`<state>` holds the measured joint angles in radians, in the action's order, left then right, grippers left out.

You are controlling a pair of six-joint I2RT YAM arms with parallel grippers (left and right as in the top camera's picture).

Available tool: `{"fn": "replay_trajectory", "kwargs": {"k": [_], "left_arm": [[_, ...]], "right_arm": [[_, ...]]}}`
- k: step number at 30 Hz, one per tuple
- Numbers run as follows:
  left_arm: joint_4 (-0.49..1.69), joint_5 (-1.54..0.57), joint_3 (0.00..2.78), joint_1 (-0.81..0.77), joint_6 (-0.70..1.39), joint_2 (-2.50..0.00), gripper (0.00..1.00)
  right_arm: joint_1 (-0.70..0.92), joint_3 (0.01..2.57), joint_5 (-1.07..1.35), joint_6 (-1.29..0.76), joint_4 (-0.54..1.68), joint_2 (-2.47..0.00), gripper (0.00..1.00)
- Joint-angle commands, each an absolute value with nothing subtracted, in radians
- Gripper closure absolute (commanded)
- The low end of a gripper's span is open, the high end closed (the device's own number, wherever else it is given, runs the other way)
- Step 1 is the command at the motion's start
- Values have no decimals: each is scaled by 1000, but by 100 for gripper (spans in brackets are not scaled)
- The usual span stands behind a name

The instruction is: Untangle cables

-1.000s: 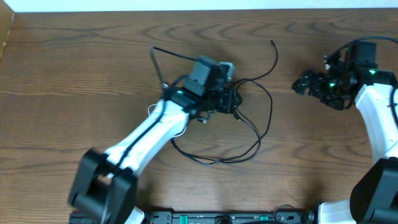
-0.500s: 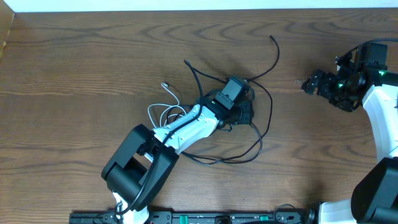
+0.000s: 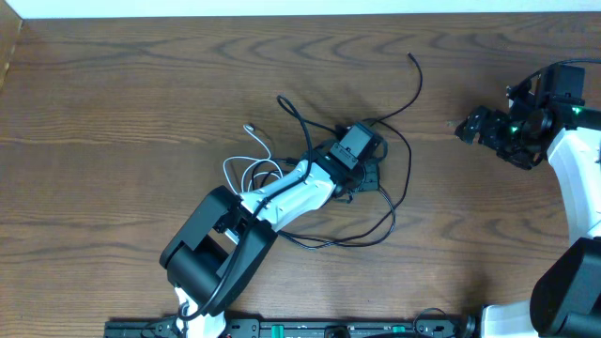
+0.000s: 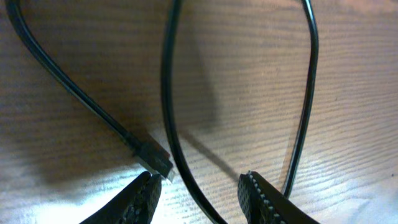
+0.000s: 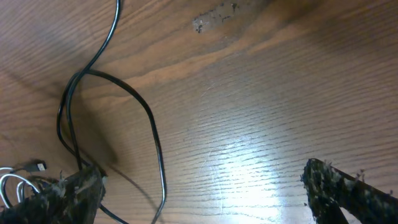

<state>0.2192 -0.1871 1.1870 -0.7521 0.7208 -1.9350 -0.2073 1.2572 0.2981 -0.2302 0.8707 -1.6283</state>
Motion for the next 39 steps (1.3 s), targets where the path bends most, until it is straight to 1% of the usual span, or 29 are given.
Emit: {"fn": "replay_trajectory", "kwargs": {"k": [1,9,11,12,14,15,20,26,29,32,34,36,39], "left_arm": [[225,-168,1197,-759,735,-1948,55],[227,-107,1196,-759,731,-1974,55],[226,-107,1196,-759,731,-1988,62],[226,-107,1196,-759,731,-1991,70],[226,-105,1196,-759,730,-1994,81],[226,-103,1196,-756,730,-1994,92],[228,-126,1199,-709,686,-1922,93],[204,-296,1203,-602,649,-1672,92],[163,-314,1203,-560,648,-1536,93],[117,-298,1203,-521,648,-1402,93],[94,-249,1203,-496,649,-1327,92],[63,-177,1203,-466,649,-1251,92],[-3,-114,1203,-422,652,-1164,93]], "right_arm": [[-208,1259,294,-239,872,-1629,1],[-208,1258,298,-239,861,-1629,1],[-208,1258,297,-239,860,-1629,1],[-208,1258,298,-239,859,-1629,1],[-208,1258,298,-239,859,-1629,1],[-208,1258,298,-239,859,-1629,1],[-208,1258,298,-239,854,-1629,1],[-191,1258,306,-238,846,-1629,1],[-174,1258,306,-238,841,-1629,1],[-149,1258,310,-238,817,-1629,1],[-128,1258,329,-221,793,-1629,1],[-102,1258,387,-179,765,-1629,1],[-51,1258,540,-125,709,-1629,1]]}}
